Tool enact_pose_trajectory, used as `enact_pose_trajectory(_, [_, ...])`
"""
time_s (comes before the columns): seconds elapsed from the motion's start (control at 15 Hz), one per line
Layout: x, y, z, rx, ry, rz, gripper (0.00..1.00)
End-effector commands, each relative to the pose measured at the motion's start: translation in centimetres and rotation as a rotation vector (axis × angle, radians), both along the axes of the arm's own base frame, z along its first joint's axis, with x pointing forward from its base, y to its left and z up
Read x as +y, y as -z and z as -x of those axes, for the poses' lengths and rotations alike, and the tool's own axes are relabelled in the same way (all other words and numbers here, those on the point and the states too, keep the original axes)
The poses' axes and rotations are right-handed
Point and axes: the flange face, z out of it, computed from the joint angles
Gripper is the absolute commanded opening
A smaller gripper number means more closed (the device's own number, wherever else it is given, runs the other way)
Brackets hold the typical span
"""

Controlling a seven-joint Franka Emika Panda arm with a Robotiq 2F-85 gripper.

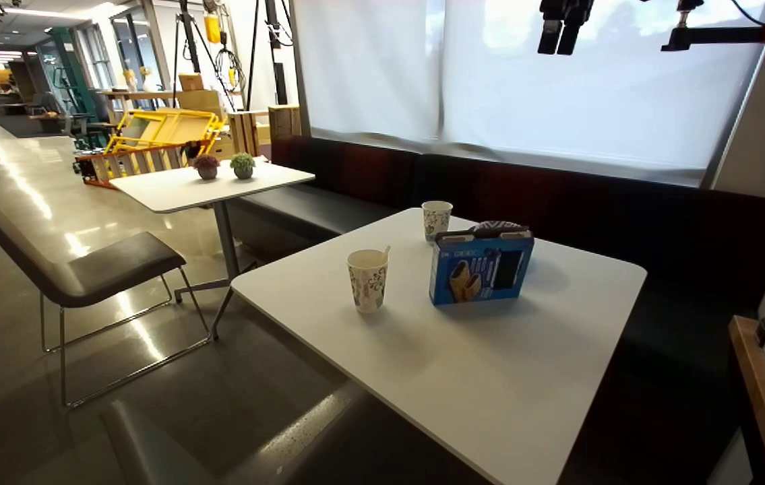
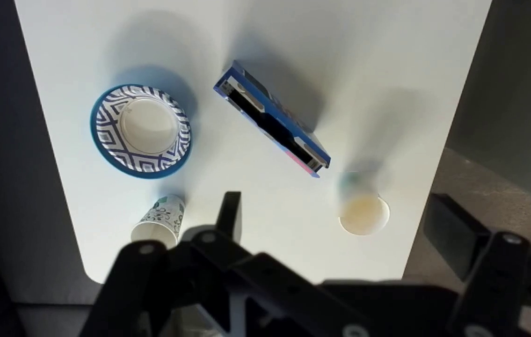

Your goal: Remove the plate from the top of the blue bowl and place it on the table

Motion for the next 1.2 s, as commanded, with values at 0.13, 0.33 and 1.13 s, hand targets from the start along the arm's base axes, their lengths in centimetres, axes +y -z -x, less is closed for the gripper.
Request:
enact_pose_trajectory(0.13, [-4.2,2.3,-5.3,-0.062,0.171,-0.037,1.0])
enact_pose_trajectory(0.33, [-6.8,6.0,-9.4,-0.171,0.245,-0.045,1.0])
enact_pose_trajectory(1.13, [-16.1,23.5,-16.9,-0.294,0.502,-0.054,1.0])
